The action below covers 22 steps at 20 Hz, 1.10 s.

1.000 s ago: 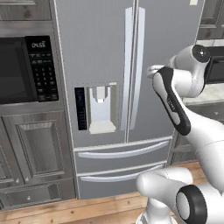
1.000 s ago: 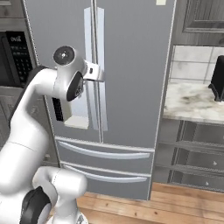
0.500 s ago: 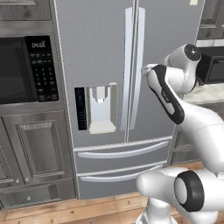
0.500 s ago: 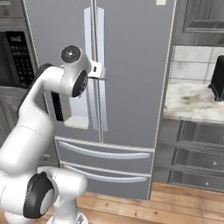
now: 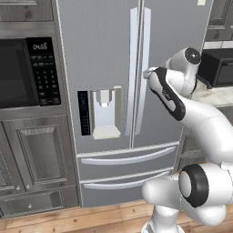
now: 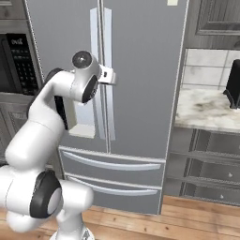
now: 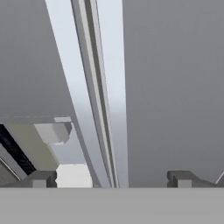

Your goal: Take the donut and cake from the fridge and place them on the empty tray on the dining counter.

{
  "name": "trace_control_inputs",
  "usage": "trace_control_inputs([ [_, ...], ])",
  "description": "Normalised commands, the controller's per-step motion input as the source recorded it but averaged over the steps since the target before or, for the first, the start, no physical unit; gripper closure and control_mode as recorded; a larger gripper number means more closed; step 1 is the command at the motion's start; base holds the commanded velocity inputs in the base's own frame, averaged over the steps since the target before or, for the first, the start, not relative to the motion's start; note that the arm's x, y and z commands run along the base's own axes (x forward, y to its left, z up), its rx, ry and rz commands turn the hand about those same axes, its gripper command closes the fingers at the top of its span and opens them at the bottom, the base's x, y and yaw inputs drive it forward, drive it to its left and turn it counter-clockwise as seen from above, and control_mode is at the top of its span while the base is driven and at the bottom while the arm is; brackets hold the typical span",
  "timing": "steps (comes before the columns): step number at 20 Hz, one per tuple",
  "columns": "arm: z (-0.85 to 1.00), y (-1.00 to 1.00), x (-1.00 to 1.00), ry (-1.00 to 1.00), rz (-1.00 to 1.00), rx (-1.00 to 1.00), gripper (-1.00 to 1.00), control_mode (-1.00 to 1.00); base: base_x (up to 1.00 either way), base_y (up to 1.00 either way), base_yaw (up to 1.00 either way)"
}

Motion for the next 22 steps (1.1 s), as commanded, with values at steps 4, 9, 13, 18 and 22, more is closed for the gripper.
trace_control_inputs([
  [4, -0.14, 0.0, 0.33, 0.0, 0.0, 0.0, -1.0, -1.0, 0.0, 0.0, 0.0],
  [9, -0.16, 0.0, 0.32, 0.0, 0.01, 0.0, -1.0, -1.0, 0.0, 0.0, 0.0],
  [13, -0.14, -0.01, 0.31, 0.0, 0.01, 0.01, -1.0, -1.0, 0.0, 0.0, 0.0],
  [18, -0.13, -0.05, 0.29, 0.0, 0.01, 0.01, -1.0, -1.0, 0.0, 0.0, 0.0],
  [22, -0.12, -0.13, 0.27, 0.0, 0.0, 0.0, -1.0, -1.0, 0.0, 0.0, 0.0],
])
